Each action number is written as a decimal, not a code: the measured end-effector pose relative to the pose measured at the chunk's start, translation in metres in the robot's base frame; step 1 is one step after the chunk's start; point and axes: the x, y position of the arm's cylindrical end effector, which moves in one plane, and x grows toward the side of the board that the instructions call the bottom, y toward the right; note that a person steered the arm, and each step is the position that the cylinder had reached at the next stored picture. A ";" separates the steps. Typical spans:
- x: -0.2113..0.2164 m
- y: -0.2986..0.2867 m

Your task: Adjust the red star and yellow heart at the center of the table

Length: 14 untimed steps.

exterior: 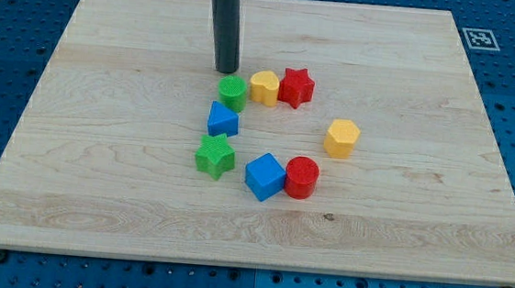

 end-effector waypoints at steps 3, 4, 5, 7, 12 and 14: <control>0.036 0.016; 0.031 0.016; -0.006 0.009; -0.016 0.053; -0.006 0.098; -0.005 0.128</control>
